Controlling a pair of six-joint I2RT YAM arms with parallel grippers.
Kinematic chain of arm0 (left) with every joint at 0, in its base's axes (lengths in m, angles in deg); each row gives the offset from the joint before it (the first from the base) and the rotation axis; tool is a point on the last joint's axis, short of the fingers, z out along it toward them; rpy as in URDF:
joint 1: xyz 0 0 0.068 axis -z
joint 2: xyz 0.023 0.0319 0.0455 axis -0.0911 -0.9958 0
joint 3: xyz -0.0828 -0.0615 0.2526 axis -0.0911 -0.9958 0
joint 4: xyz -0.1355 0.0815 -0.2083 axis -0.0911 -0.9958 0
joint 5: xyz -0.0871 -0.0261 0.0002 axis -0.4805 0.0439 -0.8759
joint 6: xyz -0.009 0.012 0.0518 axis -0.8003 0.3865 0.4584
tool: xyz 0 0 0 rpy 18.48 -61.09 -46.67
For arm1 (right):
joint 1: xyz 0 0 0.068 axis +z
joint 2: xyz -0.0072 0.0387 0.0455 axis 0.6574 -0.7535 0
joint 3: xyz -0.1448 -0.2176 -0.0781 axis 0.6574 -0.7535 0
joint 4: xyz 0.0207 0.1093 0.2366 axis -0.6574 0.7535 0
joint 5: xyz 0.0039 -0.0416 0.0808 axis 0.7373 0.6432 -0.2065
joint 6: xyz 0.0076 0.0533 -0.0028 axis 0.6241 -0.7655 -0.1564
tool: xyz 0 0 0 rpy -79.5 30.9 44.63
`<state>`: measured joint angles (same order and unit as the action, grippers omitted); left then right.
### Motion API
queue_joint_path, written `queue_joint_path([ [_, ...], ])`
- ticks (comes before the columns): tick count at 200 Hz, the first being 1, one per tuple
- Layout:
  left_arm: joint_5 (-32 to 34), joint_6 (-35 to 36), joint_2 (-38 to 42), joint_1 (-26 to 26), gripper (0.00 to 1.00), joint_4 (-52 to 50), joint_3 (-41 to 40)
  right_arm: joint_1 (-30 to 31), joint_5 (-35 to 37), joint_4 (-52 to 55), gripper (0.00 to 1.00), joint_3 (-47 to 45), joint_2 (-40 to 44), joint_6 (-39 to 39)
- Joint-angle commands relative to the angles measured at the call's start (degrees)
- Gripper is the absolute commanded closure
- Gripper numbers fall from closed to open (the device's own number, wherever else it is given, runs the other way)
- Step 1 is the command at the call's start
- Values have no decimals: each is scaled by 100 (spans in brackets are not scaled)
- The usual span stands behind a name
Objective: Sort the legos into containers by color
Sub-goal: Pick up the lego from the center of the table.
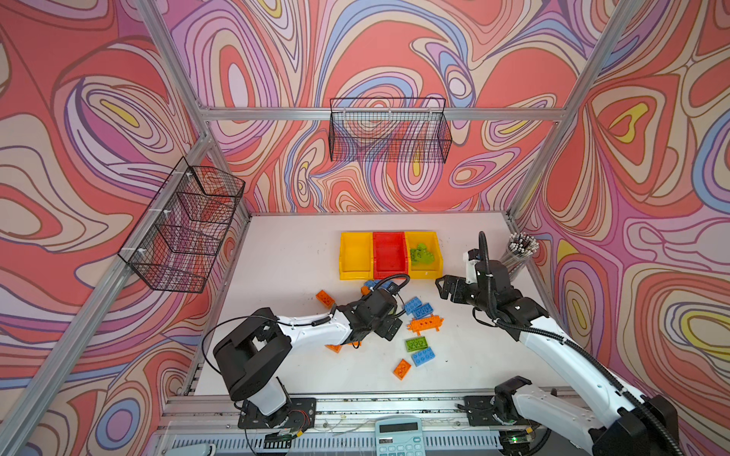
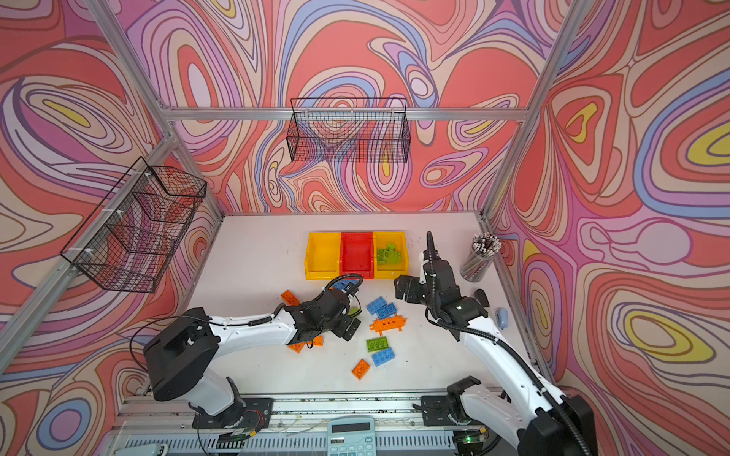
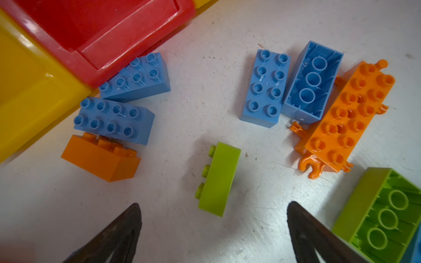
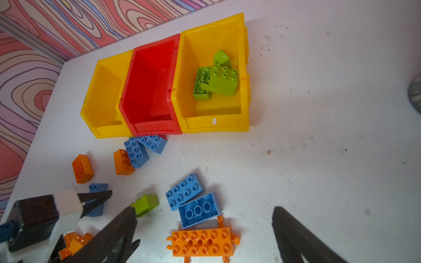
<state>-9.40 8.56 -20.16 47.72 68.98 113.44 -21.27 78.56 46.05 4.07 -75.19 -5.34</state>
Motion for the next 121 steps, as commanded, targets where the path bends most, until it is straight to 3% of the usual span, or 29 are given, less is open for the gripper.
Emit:
queue_joint_path([
  [1, -276, 76, -247, -160, 4, 120, 161, 3, -50, 178, 2, -130, 149, -99],
  [44, -673, -110, -506, -447, 34, 193, 170, 3, 56, 323, 2, -172, 311, -100],
  [121, -765, -93, -661, -485, 66, 162, 266, 3, 156, 359, 2, -176, 365, -107],
])
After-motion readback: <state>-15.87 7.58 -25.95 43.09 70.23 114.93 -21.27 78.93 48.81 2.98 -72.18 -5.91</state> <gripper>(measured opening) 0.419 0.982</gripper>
